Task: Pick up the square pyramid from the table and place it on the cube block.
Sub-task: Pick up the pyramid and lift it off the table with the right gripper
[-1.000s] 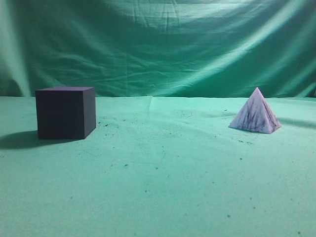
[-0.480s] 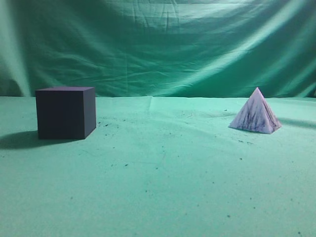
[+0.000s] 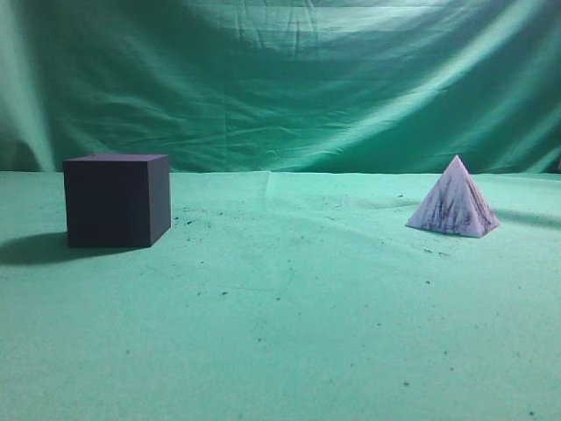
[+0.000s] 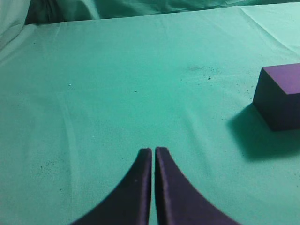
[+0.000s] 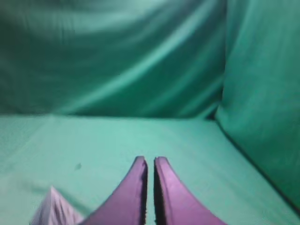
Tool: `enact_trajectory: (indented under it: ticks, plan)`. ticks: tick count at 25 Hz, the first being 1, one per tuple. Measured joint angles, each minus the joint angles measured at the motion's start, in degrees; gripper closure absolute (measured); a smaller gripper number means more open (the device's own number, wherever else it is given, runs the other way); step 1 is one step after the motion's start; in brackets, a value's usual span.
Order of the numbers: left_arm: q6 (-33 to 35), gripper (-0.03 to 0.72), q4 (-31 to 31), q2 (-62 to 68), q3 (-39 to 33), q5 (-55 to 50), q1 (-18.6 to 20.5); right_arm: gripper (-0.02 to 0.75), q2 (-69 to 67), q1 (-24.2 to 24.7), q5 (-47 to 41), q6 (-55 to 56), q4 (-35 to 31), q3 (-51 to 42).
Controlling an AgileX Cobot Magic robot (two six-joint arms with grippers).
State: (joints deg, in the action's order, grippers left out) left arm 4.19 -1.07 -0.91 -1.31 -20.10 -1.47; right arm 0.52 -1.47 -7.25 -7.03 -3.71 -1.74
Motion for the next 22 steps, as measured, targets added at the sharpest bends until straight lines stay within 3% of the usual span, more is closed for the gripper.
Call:
enact_trajectory:
  ticks: [4, 7, 9, 15, 19, 22]
  plan:
    - [0.0, 0.688, 0.0, 0.0, 0.0, 0.1, 0.0, 0.738, 0.0, 0.0, 17.1, 6.2, 0.0, 0.0]
    - [0.0, 0.688, 0.0, 0.0, 0.0, 0.1, 0.0, 0.738, 0.0, 0.0, 21.1, 9.2, 0.0, 0.9]
    - [0.0, 0.688, 0.0, 0.0, 0.0, 0.1, 0.0, 0.738, 0.0, 0.0, 16.1, 9.5, 0.4, 5.1]
    - [0.0, 0.688, 0.0, 0.0, 0.0, 0.1, 0.0, 0.738, -12.5, 0.0, -10.2, 9.5, 3.0, 24.5]
    - [0.0, 0.688, 0.0, 0.0, 0.0, 0.1, 0.0, 0.738, -23.9, 0.0, -23.5, 9.5, 1.9, 30.4]
    - [0.0, 0.688, 0.0, 0.0, 0.0, 0.1, 0.0, 0.738, -30.4, -1.4, -28.6, 4.1, 1.5, 33.0]
